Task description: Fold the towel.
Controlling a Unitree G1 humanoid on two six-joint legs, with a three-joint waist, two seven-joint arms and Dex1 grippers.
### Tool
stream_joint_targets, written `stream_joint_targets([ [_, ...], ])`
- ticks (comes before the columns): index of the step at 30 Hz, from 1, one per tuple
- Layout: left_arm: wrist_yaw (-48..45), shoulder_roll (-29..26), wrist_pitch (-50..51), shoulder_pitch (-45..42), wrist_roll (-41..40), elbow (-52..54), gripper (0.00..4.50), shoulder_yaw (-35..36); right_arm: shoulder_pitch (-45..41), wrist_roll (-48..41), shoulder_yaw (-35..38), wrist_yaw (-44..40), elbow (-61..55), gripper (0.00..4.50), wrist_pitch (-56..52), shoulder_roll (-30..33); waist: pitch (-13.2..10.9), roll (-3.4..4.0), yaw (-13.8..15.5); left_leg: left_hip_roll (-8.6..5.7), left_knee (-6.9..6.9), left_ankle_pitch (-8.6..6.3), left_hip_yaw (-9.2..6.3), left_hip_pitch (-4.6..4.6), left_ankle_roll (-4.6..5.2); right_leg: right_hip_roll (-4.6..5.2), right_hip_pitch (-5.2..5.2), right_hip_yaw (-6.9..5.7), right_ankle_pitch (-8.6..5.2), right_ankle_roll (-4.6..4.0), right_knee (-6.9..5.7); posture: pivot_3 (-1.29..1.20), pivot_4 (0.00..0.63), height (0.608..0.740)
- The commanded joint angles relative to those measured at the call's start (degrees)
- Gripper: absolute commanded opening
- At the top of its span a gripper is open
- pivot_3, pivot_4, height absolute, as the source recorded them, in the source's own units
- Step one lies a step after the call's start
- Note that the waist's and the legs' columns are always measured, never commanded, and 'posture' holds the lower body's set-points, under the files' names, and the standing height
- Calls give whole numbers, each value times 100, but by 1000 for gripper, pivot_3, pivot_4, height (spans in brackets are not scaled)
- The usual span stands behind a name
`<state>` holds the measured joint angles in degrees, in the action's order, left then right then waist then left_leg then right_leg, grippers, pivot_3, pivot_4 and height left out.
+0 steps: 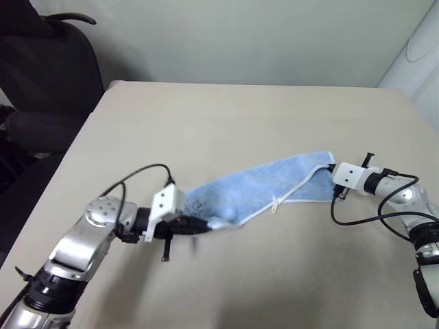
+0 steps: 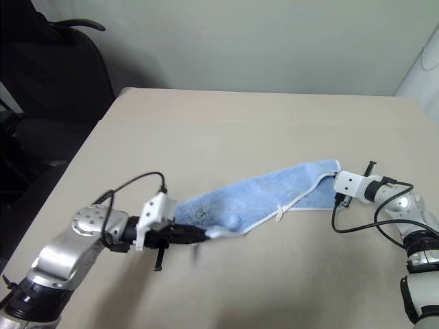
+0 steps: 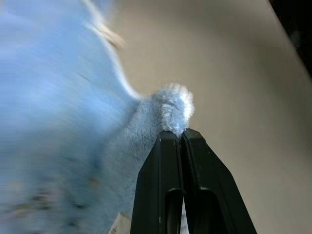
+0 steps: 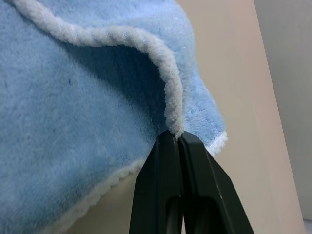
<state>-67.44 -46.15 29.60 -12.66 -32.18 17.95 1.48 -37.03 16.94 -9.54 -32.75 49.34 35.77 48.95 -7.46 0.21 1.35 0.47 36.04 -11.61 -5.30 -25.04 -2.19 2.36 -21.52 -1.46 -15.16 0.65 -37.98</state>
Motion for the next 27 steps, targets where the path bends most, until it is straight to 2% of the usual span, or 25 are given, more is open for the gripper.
stream_joint_targets([
  [1, 455, 93, 458, -179, -670, 209, 39, 698, -123, -259, 371, 4, -31, 0, 7, 354, 0, 0, 4, 0, 0, 0, 0, 0, 0, 0, 0, 0, 0, 0, 0, 0, 150, 740],
  [5, 1356, 508, 750, -822, -1190, -145, 39, 1346, -227, -437, 661, -2, -15, 0, -163, 721, 0, 1, 28, -1, 2, 4, 3, 0, 2, 0, 4, 0, 1, 2, 1, 0, 150, 740],
  [8, 1878, 882, 777, -1570, -1330, -589, 39, 1461, -533, -378, 694, 54, 164, 0, -235, 844, 0, 1, 37, 0, 3, 12, 5, 3, 0, 0, 6, 0, 3, 5, -3, 0, 150, 740],
  [10, 2048, 1114, 625, -2023, -1183, -923, 39, 1374, -819, -250, 617, 124, 366, 0, -239, 864, 0, 1, 22, 0, 4, 27, 6, 9, 19, 0, 9, 0, 5, 8, -4, 0, 150, 740],
  [14, 2284, 1629, 36, -3537, -648, -2436, 39, 1182, -1874, 89, 420, 290, 906, 0, -260, 904, -6, 9, 36, 0, 7, 35, 7, 4, 31, 0, 9, -1, 7, 11, -5, 0, 150, 740],
  [19, 2200, 1736, -658, -4943, -342, -3843, 39, 1304, -2984, 278, 362, 234, 1379, 0, -196, 1158, -10, 16, 38, 0, -1, 35, 13, -19, 43, 0, -7, -1, 8, 13, -3, 0, 150, 740],
  [23, 1778, 1458, -578, -4761, -444, -3445, 39, 1312, -3112, -130, 581, -440, 1330, 0, -102, 1512, -8, 18, 36, -1, -7, 34, 17, -39, 57, 0, -14, -1, 8, 13, 18, 0, 150, 740],
  [27, 1550, 1118, 71, -3548, -855, -2224, 39, 1379, -2213, -986, 1050, -1464, 807, 0, -176, 1812, -6, 20, 27, -1, -7, 24, 20, -77, 68, -7, -19, -1, 7, 12, 80, 0, 150, 740],
])
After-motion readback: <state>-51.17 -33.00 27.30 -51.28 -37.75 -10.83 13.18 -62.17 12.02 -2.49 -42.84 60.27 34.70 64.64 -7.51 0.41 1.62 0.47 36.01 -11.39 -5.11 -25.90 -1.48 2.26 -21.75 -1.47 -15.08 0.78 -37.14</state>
